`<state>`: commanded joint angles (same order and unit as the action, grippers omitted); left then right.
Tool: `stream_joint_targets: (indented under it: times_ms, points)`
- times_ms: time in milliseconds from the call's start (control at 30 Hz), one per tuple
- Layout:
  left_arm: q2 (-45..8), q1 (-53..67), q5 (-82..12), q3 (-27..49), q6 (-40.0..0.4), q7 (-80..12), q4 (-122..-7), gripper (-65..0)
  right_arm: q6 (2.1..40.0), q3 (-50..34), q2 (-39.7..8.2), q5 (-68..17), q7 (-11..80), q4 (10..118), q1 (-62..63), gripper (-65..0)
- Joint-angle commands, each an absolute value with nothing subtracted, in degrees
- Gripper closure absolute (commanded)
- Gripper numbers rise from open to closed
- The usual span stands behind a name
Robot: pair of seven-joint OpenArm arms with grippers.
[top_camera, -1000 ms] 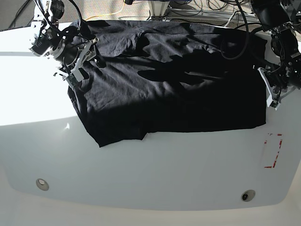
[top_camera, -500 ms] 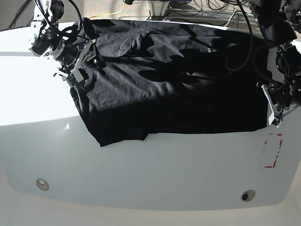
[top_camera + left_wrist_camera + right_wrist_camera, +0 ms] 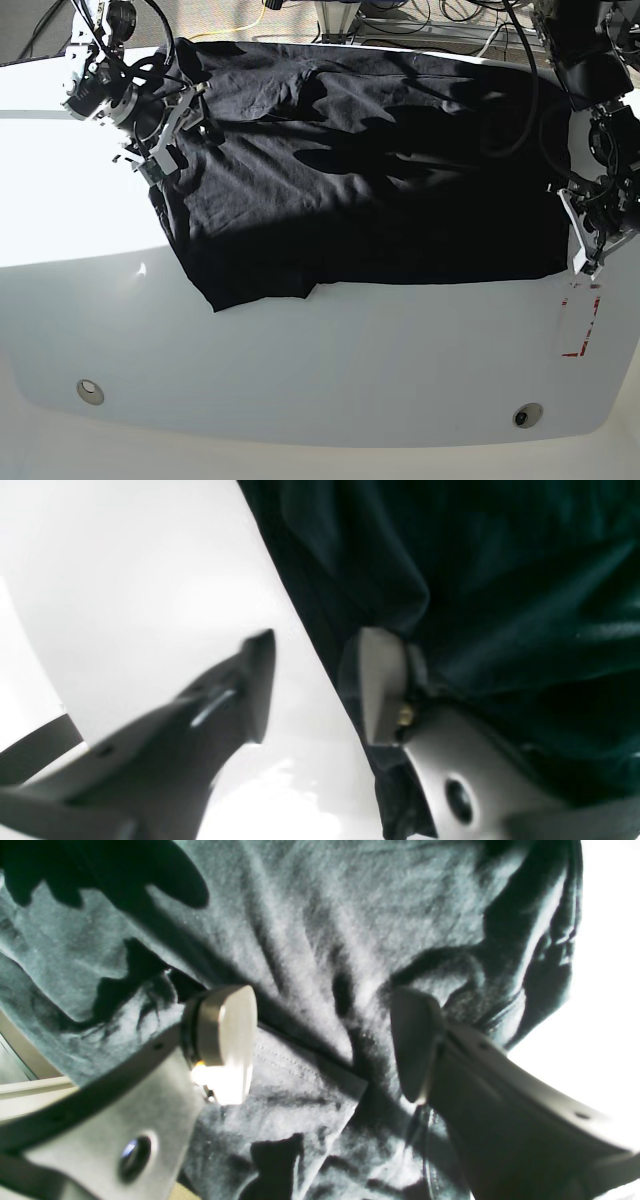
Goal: Layout the t-shirt on the table in an organized manner, then fold the t-shirt properly
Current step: 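Release the corners and move both grippers along the sides to the hem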
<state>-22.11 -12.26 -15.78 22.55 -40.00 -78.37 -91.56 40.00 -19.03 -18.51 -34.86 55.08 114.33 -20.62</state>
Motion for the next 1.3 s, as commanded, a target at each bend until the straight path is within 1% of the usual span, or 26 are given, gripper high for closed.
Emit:
stream_joint_targets:
  times_ms: [67, 133, 300, 467, 667, 767, 1000, 1167, 1300]
  points:
    - [-22.11, -12.62, -15.87, 22.55, -40.0, -78.37, -93.76, -38.8, 40.0, -19.3, -18.51, -34.86, 54.99, 114.33, -19.03, -41.5]
    - [-22.11, -12.7, -15.96, 22.55, -40.0, -78.37, -95.52, -39.4, 40.0, -20.09, -18.59, -34.77, 55.08, 114.24, -17.71, -41.7]
    - [-21.32, -15.08, -15.96, 22.64, -40.0, -78.37, -97.89, -39.4, 40.0, -23.08, -18.59, -34.42, 55.16, 113.89, -13.05, -41.7]
    - [-18.86, -17.54, -15.52, 22.81, -40.0, -76.79, -97.71, -39.4, 40.0, -22.99, -18.86, -33.54, 56.48, 109.93, -5.76, -41.7]
    - [-17.98, -17.8, -15.43, 22.37, -40.0, -70.2, -95.78, -39.4, 40.0, -22.73, -18.51, -28.18, 56.66, 100.0, 4.97, -41.7]
    - [-17.63, -18.15, -15.43, 22.37, -40.0, -68.26, -93.23, -39.4, 40.0, -21.23, -18.59, -26.15, 56.31, 93.14, 10.51, -41.7]
    - [-17.54, -18.24, -15.6, 21.49, -40.0, -60.97, -86.73, -39.4, 40.0, -18.15, -19.56, -20.88, 49.71, 73.8, 20.7, -41.7]
    - [-17.63, -18.24, -15.6, 19.65, -40.0, -60.62, -85.49, -39.4, 40.0, -15.87, -19.38, -18.51, 46.64, 65.89, 23.96, -41.7]
    - [-17.63, -17.89, -15.6, 19.38, -40.0, -60.62, -85.58, -39.3, 40.0, -12.44, -19.12, -18.68, 45.76, 63.34, 25.27, -41.7]
